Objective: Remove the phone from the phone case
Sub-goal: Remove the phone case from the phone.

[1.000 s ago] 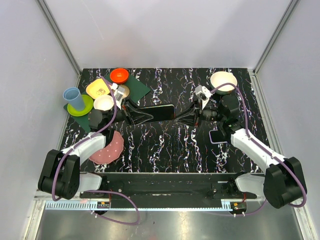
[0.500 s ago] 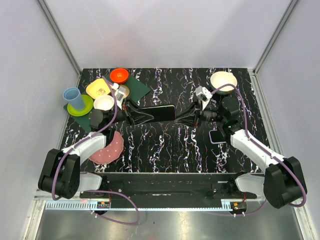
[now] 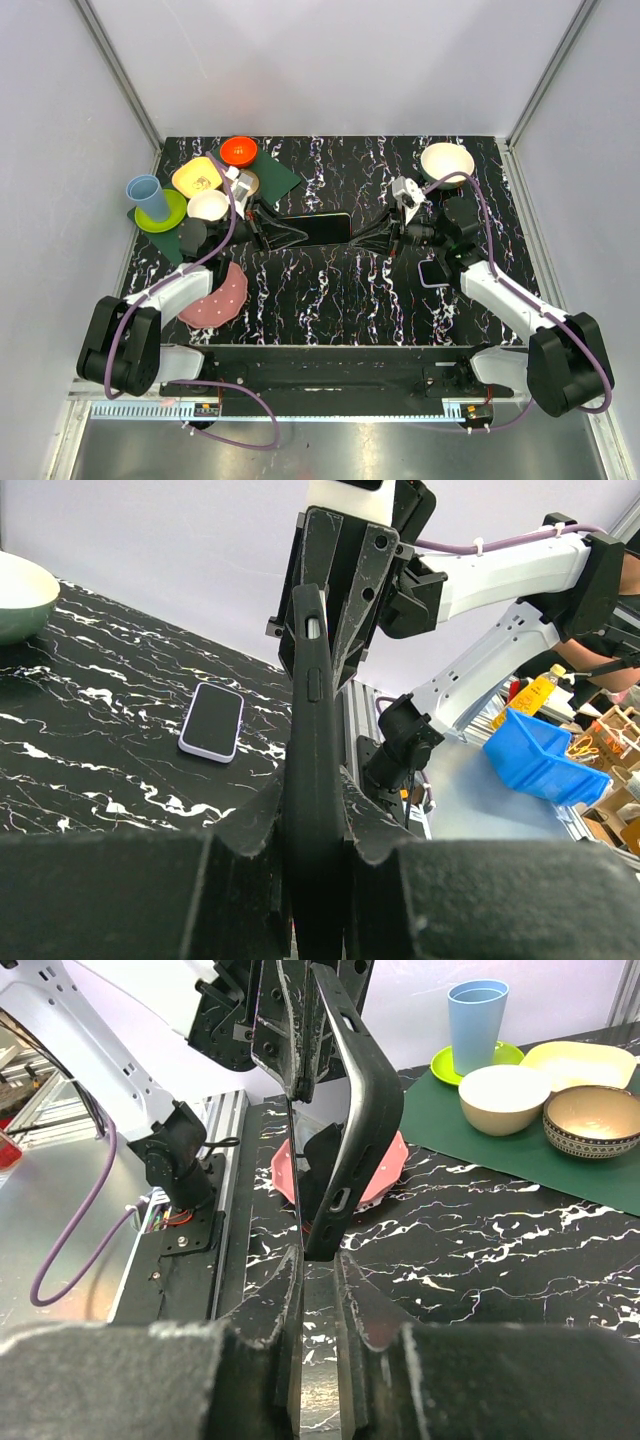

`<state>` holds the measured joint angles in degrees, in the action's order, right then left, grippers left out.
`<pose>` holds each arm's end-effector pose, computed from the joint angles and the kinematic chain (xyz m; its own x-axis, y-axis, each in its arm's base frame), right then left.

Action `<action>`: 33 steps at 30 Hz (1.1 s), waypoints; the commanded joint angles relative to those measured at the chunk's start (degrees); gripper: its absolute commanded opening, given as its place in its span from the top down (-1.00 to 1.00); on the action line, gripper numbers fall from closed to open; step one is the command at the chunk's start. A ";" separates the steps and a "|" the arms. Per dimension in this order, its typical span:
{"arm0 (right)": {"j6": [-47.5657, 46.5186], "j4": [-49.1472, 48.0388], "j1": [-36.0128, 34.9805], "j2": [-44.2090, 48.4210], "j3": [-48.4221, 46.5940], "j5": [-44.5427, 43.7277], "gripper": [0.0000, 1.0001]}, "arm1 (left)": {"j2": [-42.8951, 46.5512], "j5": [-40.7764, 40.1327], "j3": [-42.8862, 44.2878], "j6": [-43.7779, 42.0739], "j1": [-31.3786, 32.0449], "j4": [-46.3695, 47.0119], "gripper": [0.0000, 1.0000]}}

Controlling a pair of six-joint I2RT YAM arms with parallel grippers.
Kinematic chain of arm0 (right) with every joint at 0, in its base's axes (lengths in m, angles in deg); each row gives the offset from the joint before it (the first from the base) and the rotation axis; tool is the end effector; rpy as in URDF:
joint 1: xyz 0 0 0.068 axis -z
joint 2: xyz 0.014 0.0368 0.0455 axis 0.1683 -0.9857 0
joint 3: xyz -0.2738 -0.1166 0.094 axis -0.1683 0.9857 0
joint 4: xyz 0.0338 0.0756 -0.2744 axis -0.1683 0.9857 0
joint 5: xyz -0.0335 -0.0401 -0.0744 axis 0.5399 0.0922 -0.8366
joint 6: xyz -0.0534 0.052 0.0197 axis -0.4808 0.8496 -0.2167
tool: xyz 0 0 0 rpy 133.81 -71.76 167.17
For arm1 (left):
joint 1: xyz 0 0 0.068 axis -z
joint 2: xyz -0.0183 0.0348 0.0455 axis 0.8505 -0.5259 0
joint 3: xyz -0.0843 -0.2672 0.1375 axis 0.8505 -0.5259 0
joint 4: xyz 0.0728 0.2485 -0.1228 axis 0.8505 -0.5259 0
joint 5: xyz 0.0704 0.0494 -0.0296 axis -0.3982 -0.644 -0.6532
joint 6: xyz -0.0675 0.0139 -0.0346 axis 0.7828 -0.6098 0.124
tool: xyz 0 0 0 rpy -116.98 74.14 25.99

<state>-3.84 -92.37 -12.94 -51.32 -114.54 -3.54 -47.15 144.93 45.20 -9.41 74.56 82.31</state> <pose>0.2364 0.1620 0.3315 -0.0984 0.0757 -0.9923 -0.9928 0.0612 0.1031 0.2417 -0.1323 0.3279 -0.3997 -0.2463 -0.8830 0.9109 0.0012 -0.4126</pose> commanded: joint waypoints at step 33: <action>-18.63 -2.46 -1.80 2.41 2.86 -4.00 1.00 | -1.85 2.44 5.26 4.12 3.92 11.93 1.00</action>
<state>-17.85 -94.40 -13.25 -49.37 -111.63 -2.98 -49.13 147.19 47.37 -7.92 75.57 82.31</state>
